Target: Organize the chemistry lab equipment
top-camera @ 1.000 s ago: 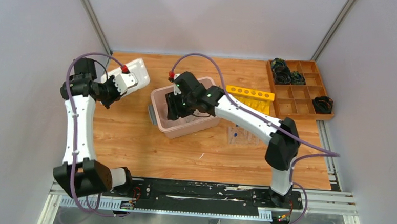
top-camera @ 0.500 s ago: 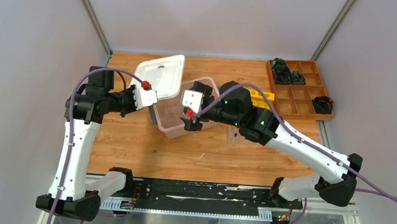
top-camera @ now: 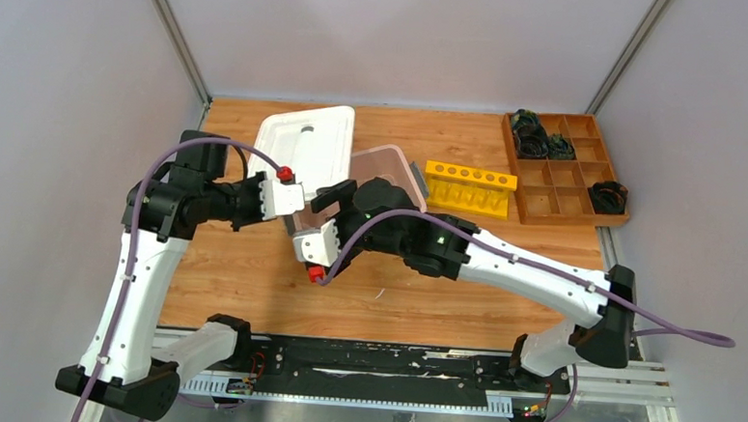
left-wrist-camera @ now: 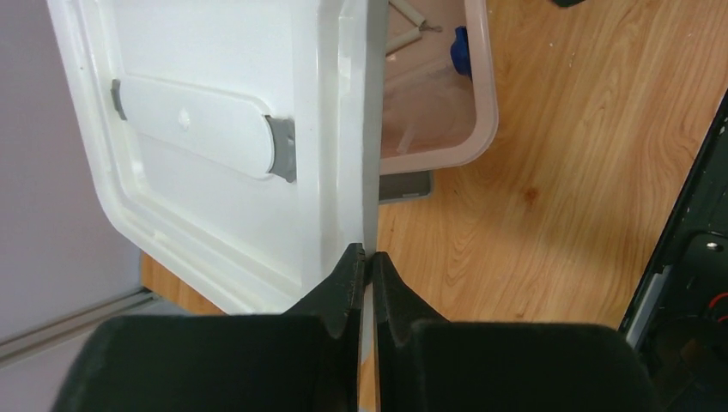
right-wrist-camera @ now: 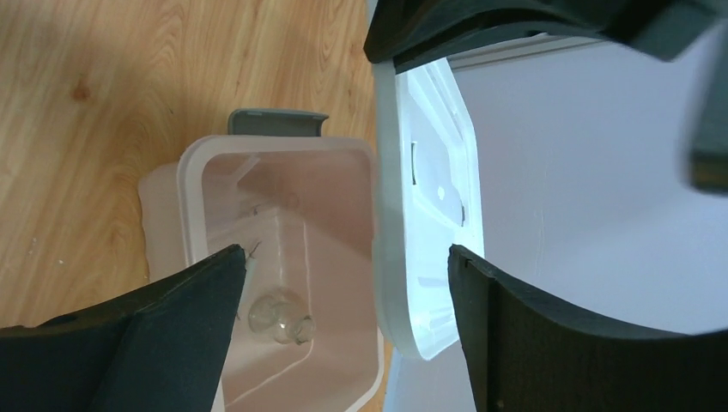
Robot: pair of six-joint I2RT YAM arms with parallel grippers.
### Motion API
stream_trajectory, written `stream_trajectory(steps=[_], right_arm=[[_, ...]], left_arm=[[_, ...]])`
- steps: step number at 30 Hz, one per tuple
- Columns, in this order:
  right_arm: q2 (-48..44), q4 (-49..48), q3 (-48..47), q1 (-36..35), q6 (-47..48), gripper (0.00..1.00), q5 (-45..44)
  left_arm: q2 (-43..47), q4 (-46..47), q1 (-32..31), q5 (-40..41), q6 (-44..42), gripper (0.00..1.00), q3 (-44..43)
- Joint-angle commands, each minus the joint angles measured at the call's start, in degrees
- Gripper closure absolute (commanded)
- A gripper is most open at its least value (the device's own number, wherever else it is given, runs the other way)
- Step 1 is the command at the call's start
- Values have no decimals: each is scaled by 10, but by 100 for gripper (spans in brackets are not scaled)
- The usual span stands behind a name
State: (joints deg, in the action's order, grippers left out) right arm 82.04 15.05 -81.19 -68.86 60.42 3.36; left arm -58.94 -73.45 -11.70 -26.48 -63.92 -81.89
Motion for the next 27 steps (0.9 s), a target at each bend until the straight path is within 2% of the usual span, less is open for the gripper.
stream_trajectory(steps=[1, 7, 9, 10, 13, 15, 16, 20, 21, 23, 25, 27], right_arm=[[35, 0, -34, -6, 49, 11, -48], [72, -115, -7, -6, 90, 25, -121], [80, -144, 0, -6, 101, 34, -139], [82, -172, 3, -6, 105, 42, -149], [86, -200, 6, -6, 109, 83, -166], [84, -213, 13, -6, 108, 96, -171], [81, -224, 20, -6, 108, 98, -172], [71, -273, 49, -7, 111, 100, -186], [69, -281, 53, -6, 112, 100, -190], [67, -295, 59, -5, 114, 100, -201], [66, -313, 60, -1, 113, 100, -219], [68, -326, 44, 16, 70, 100, -241]], left_arm=[[24, 6, -7, -1, -18, 100, 3], [41, -4, -9, -8, -40, 100, 14], [46, -6, -9, -10, -46, 100, 18], [47, -6, -9, -12, -47, 100, 20], [50, -6, -9, -23, -50, 100, 18], [49, -5, -9, -32, -54, 97, 14], [49, -4, -9, -38, -57, 83, 12], [50, -2, -9, -55, -63, 9, -1], [49, -1, -9, -57, -61, 1, -8], [52, 21, -9, -51, -36, 0, -18], [63, 87, -9, -36, 16, 0, -20], [76, 160, -9, -11, 86, 0, -18]])
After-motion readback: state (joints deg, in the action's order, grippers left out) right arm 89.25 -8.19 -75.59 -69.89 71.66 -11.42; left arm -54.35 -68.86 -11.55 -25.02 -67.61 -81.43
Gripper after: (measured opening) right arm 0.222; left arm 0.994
